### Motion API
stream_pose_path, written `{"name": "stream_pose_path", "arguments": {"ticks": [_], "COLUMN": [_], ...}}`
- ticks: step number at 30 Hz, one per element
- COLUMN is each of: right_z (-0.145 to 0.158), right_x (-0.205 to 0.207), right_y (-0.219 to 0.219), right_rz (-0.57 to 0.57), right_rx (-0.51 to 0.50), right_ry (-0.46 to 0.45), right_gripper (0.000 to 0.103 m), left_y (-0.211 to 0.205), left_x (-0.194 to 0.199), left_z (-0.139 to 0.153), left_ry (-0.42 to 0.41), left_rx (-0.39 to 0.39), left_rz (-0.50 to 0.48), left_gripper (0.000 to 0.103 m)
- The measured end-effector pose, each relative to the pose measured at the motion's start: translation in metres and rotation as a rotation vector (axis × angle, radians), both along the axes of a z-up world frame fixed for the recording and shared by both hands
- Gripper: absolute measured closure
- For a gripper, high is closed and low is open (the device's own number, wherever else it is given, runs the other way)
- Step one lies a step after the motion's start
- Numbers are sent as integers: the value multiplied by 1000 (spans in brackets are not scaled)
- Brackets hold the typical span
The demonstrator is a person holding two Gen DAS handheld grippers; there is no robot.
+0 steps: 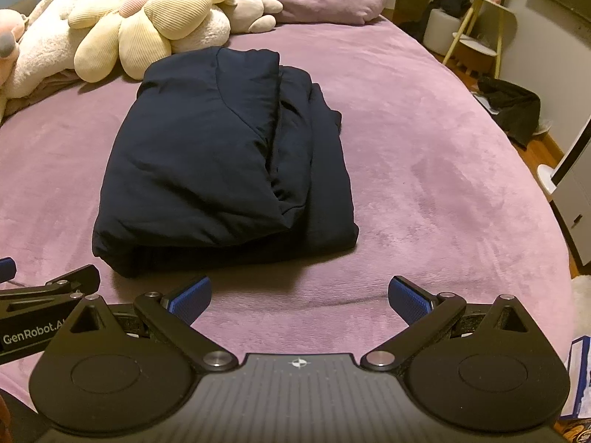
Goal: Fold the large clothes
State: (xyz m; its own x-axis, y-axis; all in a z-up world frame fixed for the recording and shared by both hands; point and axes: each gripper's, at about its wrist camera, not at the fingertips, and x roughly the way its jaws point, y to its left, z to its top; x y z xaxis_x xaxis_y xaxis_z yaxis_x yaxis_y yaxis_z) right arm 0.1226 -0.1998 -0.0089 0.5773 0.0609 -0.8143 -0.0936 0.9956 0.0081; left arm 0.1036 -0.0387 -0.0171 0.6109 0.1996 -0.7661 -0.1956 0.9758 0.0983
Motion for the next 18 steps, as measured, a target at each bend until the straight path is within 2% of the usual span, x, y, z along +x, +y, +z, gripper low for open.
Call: {"name": "stream_pose_path", "arguments": {"ticks": [18], "right_z": [0], "right_x": [0], "right_y": [0], "right_rz": [-1], "right_rx": [-8], "right_ry": [-3], "right_gripper": [1], "left_y": [-2], "left_x": [0], "left_z": [-3], "left_ry": [3], "left_rx": [-1], "left_rz": [-7], "left_gripper": [0]}}
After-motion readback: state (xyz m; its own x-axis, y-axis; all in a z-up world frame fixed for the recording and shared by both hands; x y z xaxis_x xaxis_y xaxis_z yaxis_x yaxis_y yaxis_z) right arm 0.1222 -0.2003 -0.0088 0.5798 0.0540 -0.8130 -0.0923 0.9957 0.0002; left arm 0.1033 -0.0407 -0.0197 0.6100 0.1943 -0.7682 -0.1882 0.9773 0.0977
